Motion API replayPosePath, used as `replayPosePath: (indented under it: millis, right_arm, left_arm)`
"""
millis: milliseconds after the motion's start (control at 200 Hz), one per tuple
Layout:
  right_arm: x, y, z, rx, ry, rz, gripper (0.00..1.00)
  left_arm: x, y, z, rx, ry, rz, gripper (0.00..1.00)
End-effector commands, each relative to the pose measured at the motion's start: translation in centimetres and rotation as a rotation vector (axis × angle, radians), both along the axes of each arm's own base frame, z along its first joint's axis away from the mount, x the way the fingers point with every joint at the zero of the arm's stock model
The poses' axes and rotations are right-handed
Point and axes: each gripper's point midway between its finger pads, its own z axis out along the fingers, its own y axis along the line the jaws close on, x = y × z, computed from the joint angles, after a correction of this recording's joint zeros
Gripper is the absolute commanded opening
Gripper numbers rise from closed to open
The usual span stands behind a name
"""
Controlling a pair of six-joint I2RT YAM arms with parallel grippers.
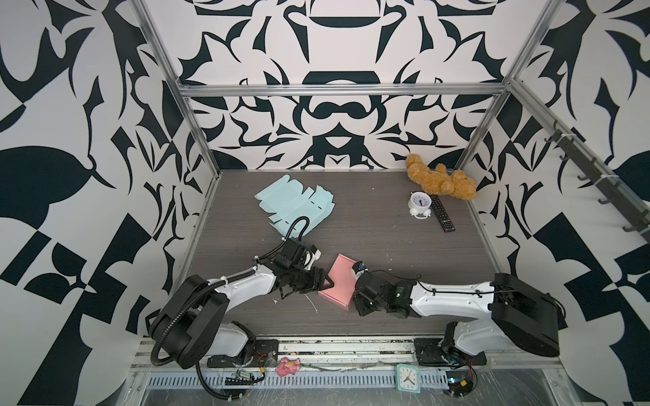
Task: Assemble paper box
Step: Fold and tuck the lid into the gap.
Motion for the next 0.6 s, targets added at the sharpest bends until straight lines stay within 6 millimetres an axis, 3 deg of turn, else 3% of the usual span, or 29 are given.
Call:
replayPosePath:
  millis: [0,215,485,595]
  right_arm:
    - [0.4,2.0,1.5,0.075,-0.015,-0.002,0.23]
    - [0.6,2.8,2.1,0.118,-0.019,0.001,0.23]
    - [0.1,5.5,3.3,0.206,-0.006,0.033,0.23]
    - [0.1,5.4,3.2,0.202,-0.006,0.032,0.23]
  left_arm:
    - [-1.1,-0.5,0.4,-0.028,0.009,-0.019,0.62]
    - [-2.3,-1.2,0.1,-0.038,0.023,-0.028,0.60]
    - [-3.6,-2.5,0.1,-0.057,0.033,-0.038,0.59]
    - [-3.6,-2.5,0.2,-0.058,0.029,-0.037,0.58]
